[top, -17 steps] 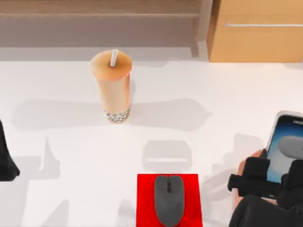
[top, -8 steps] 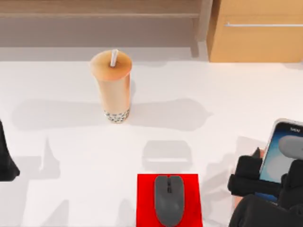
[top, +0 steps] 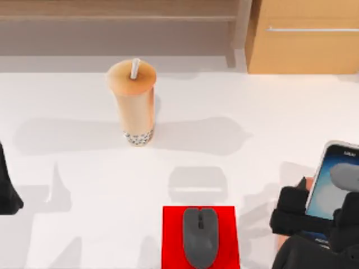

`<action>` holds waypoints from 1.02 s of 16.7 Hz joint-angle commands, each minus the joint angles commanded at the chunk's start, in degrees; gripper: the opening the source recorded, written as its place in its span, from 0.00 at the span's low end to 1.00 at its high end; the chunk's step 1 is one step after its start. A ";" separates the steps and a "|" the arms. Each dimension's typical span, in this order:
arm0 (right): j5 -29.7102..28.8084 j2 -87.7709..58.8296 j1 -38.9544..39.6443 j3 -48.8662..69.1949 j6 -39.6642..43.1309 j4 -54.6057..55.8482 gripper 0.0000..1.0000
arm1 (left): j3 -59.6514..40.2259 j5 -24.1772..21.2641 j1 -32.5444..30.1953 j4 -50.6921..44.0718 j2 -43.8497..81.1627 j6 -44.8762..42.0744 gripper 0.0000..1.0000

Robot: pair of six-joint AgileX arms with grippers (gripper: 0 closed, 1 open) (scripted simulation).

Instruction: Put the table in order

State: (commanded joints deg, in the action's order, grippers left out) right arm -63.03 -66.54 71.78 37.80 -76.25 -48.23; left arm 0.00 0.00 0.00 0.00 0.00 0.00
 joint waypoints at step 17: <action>-0.77 -2.91 8.08 2.15 -18.26 -15.44 1.00 | 0.00 0.00 0.00 0.00 0.00 0.00 1.00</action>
State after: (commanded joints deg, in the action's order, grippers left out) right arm -63.81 -69.46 79.85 39.96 -94.51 -63.67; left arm 0.00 0.00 0.00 0.00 0.00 0.00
